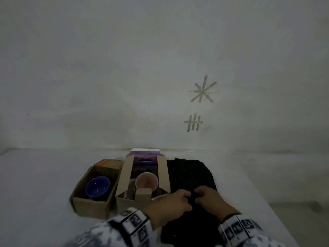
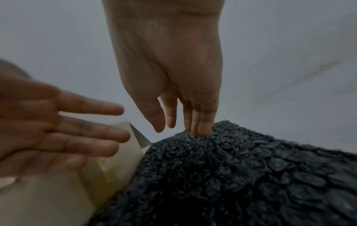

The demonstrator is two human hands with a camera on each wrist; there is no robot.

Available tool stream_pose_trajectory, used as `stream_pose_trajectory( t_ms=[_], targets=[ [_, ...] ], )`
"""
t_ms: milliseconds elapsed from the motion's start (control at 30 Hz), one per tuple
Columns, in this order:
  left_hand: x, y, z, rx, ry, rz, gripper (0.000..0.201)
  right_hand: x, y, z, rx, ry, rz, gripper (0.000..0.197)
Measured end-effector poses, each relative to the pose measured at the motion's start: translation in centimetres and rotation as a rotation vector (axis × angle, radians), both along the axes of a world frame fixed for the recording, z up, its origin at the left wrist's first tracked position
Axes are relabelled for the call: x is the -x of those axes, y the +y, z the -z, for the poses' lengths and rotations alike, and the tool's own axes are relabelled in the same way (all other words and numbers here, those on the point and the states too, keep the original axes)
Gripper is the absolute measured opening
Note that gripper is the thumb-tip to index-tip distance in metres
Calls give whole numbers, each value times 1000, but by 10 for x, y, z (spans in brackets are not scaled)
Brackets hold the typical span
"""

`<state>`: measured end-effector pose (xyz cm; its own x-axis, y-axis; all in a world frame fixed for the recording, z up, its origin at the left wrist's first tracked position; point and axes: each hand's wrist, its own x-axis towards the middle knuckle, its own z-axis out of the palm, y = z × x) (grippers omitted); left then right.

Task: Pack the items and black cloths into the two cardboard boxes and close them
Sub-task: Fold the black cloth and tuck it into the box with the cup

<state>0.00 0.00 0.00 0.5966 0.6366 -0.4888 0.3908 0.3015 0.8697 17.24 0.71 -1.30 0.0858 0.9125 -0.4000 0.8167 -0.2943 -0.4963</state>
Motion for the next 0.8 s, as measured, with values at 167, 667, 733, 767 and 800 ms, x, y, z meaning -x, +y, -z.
stream_pose_trajectory(
  t_ms=[167, 667, 733, 767, 800],
  targets=[
    [-37, 28, 7, 61, 134, -235, 65, -4, 22, 19, 42, 67, 58, 55],
    [-34, 15, -35, -625, -102, -413, 45, 0, 24, -59, -468, 1, -224, 39],
    [-12, 19, -53, -700, -185, -512, 51, 14, 21, -90, -483, 161, -245, 28],
    [1, 23, -61, -734, -191, -563, 51, 24, 21, -102, -496, 245, -249, 31],
    [14, 28, -66, -764, -176, -604, 47, 35, 21, -112, -522, 335, -234, 34]
  ],
)
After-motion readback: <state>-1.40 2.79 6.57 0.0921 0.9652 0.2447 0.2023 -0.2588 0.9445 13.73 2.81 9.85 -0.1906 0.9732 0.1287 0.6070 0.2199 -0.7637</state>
